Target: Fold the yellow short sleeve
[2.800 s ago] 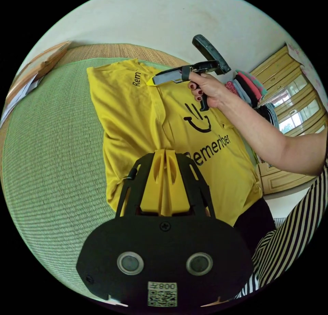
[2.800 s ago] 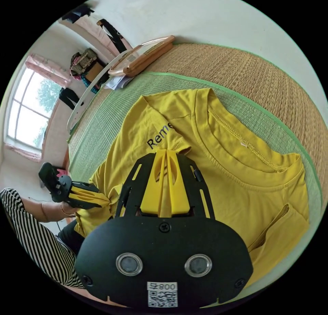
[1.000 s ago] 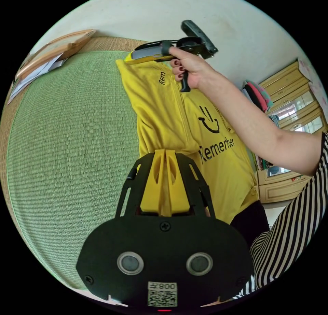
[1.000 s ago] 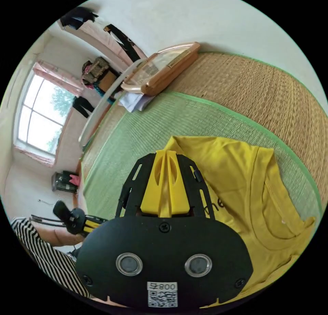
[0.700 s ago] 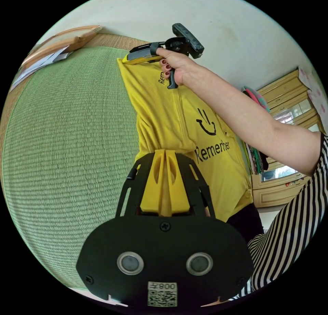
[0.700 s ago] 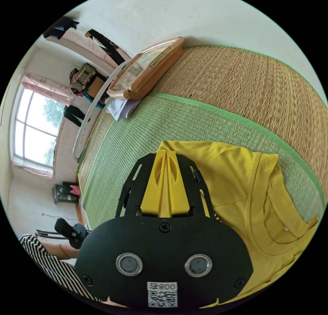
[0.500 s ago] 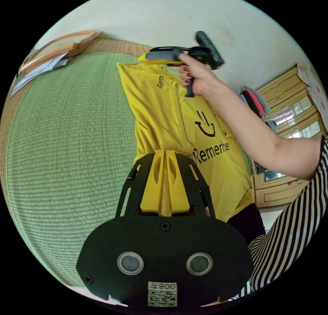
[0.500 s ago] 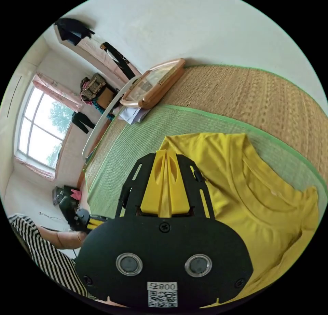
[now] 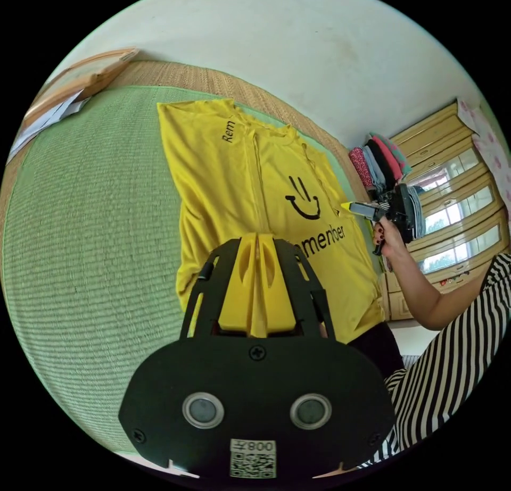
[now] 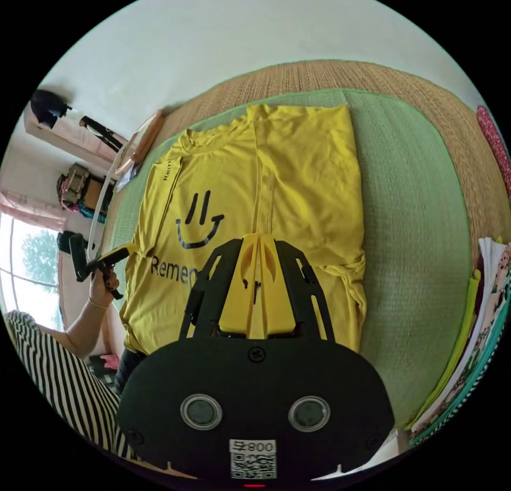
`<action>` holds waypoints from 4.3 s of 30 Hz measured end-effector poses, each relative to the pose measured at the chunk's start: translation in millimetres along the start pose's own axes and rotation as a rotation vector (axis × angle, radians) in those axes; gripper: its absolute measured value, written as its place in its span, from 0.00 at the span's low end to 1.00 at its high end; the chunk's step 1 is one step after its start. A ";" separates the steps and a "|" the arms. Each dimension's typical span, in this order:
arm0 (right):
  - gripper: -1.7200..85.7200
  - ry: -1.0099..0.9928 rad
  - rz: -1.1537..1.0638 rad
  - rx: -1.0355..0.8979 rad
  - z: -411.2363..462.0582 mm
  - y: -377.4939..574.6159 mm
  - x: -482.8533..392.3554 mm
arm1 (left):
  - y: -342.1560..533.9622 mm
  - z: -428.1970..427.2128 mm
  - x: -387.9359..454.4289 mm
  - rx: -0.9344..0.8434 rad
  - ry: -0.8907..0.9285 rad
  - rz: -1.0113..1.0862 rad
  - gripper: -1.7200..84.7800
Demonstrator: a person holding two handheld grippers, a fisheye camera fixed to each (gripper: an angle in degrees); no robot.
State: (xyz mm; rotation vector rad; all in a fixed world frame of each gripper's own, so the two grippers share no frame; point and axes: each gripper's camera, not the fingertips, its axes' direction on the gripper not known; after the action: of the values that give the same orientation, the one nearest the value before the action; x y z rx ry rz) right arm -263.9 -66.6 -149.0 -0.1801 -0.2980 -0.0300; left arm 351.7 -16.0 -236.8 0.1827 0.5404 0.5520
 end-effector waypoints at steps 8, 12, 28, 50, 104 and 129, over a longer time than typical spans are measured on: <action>0.10 0.299 -0.388 -0.084 34.2 49.4 -41.3 | -35.4 24.0 58.9 -0.063 0.069 0.076 0.02; 0.10 0.378 -0.466 -0.118 57.0 71.2 -39.6 | -54.0 36.4 87.6 -0.089 0.096 0.108 0.02; 0.05 0.230 -0.450 0.043 41.6 152.0 40.4 | -259.9 115.1 169.5 -0.061 0.163 0.168 0.12; 0.07 -0.138 -0.356 -0.061 122.9 225.4 185.2 | -320.4 140.8 237.9 -0.119 -0.008 0.227 0.06; 0.02 0.066 0.178 0.180 273.2 392.2 275.5 | -234.3 268.5 145.2 -0.359 0.088 0.460 0.02; 0.10 -0.164 0.492 0.074 252.4 722.7 284.5 | 186.6 115.6 -194.2 -0.047 0.383 -0.578 0.13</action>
State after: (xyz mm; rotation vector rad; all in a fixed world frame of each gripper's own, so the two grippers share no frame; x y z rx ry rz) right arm -24.7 689.0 47.8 -0.1789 -0.4113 0.4839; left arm 190.3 32.7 2.9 -0.1295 0.9112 0.0291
